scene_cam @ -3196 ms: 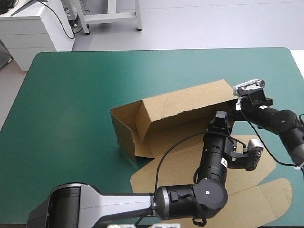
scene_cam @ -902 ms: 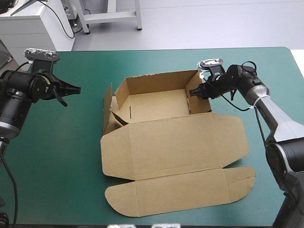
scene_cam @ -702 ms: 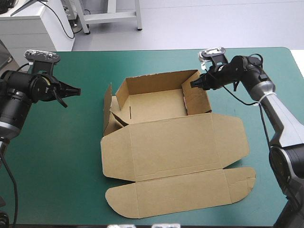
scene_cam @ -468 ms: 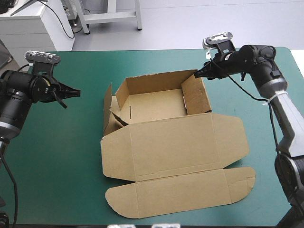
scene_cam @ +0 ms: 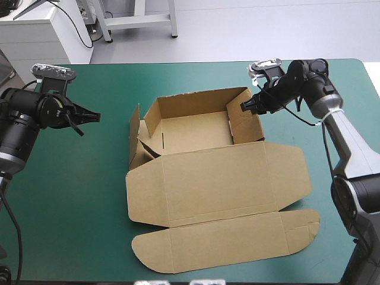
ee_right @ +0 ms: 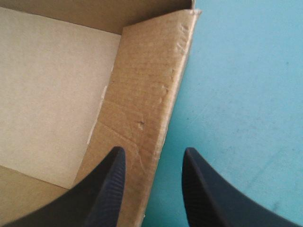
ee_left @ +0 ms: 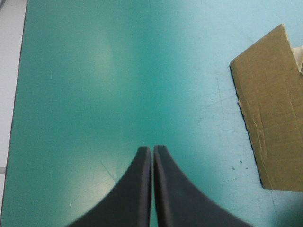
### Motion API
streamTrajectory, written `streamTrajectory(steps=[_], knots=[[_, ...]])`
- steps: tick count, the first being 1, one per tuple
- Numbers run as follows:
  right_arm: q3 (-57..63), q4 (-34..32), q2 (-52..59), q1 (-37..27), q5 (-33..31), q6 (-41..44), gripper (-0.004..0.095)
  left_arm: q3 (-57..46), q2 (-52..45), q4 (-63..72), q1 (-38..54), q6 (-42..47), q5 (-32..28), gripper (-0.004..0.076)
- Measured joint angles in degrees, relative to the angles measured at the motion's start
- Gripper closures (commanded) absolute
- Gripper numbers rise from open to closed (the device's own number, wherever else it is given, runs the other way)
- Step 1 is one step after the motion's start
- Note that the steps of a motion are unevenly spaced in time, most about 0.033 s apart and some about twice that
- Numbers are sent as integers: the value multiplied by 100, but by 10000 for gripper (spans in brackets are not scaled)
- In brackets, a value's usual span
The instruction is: Fold the box
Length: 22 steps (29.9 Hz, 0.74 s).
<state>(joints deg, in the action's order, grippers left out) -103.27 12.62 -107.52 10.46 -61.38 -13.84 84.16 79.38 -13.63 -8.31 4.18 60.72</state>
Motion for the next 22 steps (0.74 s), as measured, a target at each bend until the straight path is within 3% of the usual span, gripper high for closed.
streamTrajectory(steps=[11, 16, 19, 22], knots=[[0, 404, -755, 0, -13, -259, 560, 0, 0, 0, 0, 0, 42, 731], [0, 453, -924, 0, 36, -388, 717, 0, 0, 19, 0, 0, 42, 731], [-34, 420, -956, -5, 72, -407, 913, 0, 0, 192, 0, 0, 42, 731], [-76, 440, -1000, -5, 72, -401, 908, 0, 0, 359, 0, 0, 42, 731]])
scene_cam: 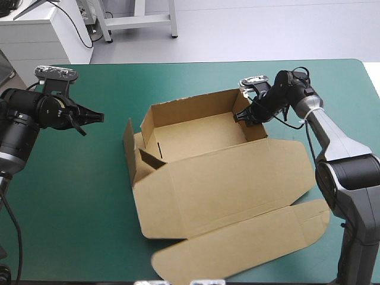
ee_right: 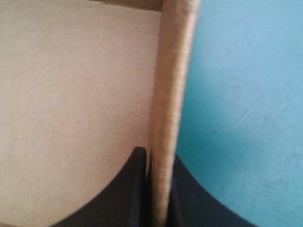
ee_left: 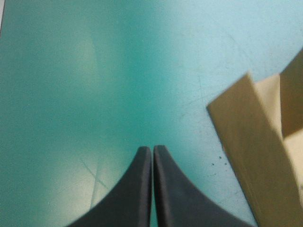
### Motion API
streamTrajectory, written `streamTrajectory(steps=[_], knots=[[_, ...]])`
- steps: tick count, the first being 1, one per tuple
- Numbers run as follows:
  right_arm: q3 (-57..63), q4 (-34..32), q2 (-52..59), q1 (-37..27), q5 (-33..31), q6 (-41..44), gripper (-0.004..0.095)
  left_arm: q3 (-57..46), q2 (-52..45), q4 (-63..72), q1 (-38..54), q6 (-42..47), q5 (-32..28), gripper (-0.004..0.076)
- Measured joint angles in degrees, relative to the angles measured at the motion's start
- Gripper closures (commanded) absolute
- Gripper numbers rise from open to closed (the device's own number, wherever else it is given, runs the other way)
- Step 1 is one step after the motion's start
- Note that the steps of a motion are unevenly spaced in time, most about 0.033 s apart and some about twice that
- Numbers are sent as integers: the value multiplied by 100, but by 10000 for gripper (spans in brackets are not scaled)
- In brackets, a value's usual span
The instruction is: Fold the box
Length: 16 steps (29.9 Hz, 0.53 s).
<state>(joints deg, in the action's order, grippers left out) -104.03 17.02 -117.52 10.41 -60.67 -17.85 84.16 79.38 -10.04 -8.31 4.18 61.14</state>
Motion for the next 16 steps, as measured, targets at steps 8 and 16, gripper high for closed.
streamTrajectory(steps=[8, 16], knots=[[-306, -70, 1, 10, -23, 262, 908, 0, 0, 75, 0, 76, 0, 731], [-336, -76, 634, 4, -130, 544, 910, 0, 0, 156, 810, 279, -73, 731]])
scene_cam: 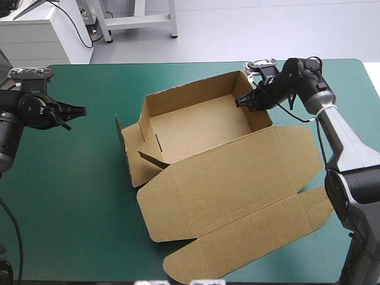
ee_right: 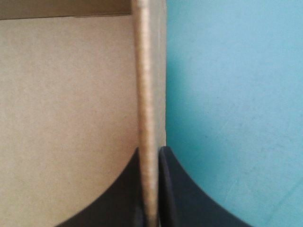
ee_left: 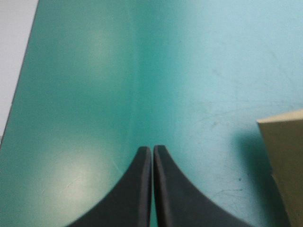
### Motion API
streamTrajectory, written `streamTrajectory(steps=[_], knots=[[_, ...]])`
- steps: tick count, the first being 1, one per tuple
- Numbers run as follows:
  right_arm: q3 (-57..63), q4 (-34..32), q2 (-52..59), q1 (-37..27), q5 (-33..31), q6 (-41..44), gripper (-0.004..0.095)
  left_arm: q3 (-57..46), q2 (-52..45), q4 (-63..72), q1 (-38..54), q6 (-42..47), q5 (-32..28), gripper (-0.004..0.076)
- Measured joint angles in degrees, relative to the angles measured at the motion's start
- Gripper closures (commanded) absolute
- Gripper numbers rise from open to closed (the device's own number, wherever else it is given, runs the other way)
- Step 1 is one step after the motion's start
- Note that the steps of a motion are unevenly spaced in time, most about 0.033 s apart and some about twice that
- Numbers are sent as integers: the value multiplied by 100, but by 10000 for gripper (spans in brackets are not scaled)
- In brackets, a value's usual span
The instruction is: Fold the box
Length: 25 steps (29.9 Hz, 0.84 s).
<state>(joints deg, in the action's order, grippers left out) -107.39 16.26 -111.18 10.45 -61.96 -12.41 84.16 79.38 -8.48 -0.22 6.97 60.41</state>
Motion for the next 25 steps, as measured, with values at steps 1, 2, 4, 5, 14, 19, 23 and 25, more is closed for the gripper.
streamTrajectory(steps=[1, 2, 4, 5, 14, 19, 23, 25], knots=[[0, 0, 130, 0, -34, 0, 910, 0, 0, 97, 183, -14, -8, 731], [0, 0, 258, 0, -59, 0, 910, 0, 0, 252, 380, -67, -20, 731], [0, 0, 458, -5, -112, 20, 910, 0, 0, 674, 742, -278, -61, 731], [0, 0, 598, -12, -147, 46, 910, 0, 0, 970, 937, -434, -80, 731], [156, 280, 1518, -646, -484, 154, 910, -159, 97, 3694, 1829, -1879, 32, 731], [850, 767, 2168, -1061, -283, -27, 910, -437, 271, 5449, 1836, -2734, 305, 731], [1322, 1357, 2556, -1254, -3, -291, 910, -595, 333, 6406, 1816, -3243, 538, 731], [1415, 1603, 2649, -1267, 67, -389, 910, -600, 340, 6637, 1763, -3347, 597, 731]])
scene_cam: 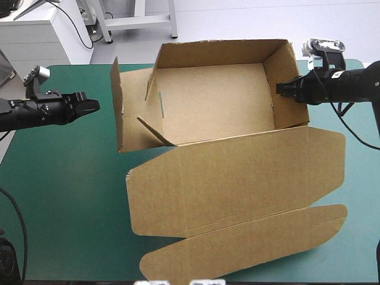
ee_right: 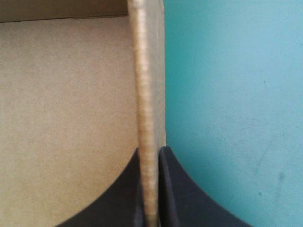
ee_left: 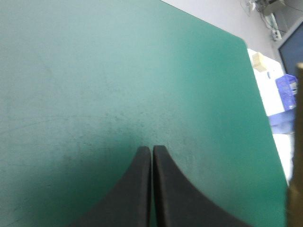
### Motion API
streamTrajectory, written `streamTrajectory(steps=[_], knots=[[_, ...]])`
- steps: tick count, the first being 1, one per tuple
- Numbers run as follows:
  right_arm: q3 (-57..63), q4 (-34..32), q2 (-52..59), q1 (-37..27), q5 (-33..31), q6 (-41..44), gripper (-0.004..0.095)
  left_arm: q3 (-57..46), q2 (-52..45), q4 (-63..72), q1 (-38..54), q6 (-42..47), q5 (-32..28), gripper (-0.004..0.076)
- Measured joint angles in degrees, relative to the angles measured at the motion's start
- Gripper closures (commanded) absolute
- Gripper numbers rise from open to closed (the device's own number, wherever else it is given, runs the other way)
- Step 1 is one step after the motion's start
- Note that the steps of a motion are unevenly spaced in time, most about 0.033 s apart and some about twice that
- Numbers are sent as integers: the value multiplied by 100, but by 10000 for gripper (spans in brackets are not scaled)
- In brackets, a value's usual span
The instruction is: Fold the box
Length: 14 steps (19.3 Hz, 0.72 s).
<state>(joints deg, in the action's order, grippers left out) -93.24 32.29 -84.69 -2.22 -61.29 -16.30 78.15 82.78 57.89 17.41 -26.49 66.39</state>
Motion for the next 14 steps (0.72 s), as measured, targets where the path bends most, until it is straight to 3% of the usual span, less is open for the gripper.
streamTrajectory(steps=[3, 8, 14], knots=[[61, 427, 62, 11, 100, -92, 909, 0, 0, 516, -330, -317, 290, 731], [71, 453, 62, 24, 256, -160, 908, 0, -264, 988, -538, -562, 365, 731], [71, -20, 62, 665, 940, -84, 908, 0, -898, 1071, -562, -616, 401, 731]])
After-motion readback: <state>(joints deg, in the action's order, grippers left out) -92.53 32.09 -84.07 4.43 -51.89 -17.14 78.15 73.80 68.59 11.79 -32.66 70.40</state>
